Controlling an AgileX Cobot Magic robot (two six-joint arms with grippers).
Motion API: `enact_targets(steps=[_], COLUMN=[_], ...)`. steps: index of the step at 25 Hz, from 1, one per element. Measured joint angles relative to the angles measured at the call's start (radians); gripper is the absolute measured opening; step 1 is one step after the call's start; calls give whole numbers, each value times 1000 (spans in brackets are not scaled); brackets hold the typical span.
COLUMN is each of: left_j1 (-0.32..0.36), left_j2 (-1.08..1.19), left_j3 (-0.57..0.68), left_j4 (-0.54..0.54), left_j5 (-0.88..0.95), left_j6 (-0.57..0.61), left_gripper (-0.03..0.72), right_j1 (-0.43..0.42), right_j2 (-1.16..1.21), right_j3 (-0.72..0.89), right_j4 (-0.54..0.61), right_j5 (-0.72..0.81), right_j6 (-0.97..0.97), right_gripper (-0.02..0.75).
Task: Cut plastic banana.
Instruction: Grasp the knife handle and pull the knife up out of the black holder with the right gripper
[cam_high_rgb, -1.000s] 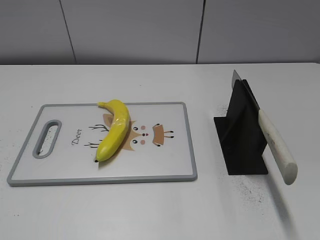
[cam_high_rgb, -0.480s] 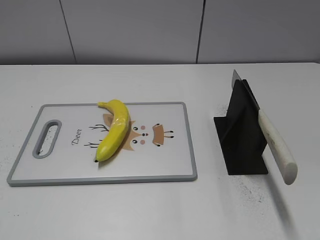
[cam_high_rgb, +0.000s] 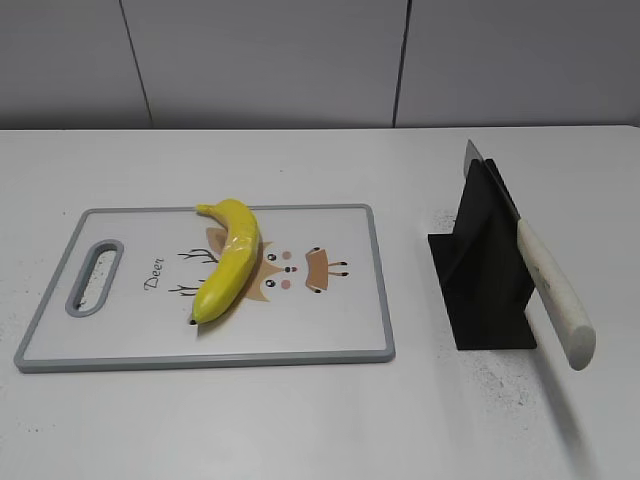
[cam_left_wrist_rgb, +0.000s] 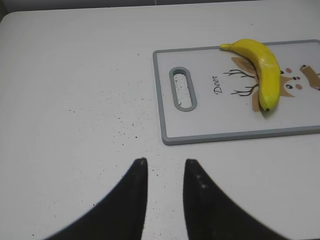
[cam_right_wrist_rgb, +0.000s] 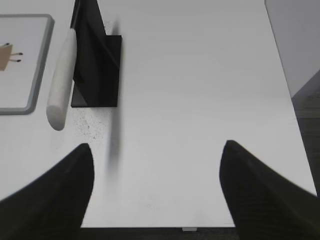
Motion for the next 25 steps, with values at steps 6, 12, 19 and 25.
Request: enact_targets(steps=[6,12,19,25], left_j1=[0,0,0,0], left_j2=[0,0,0,0], left_j3=[0,0,0,0], left_j4=[0,0,-1,-1], left_j5=[0,0,0,0], left_j6=[0,0,0,0], left_gripper=[256,593,640,633], right_j1=[40,168,216,216], right_j2=[107,331,683,970], right_j3=[-66,-128,-278,-328], right_j4=[44,59,199,253], right_j5=[-3,35,71,70], right_j6=[0,0,0,1], right_gripper=[594,594,594,593])
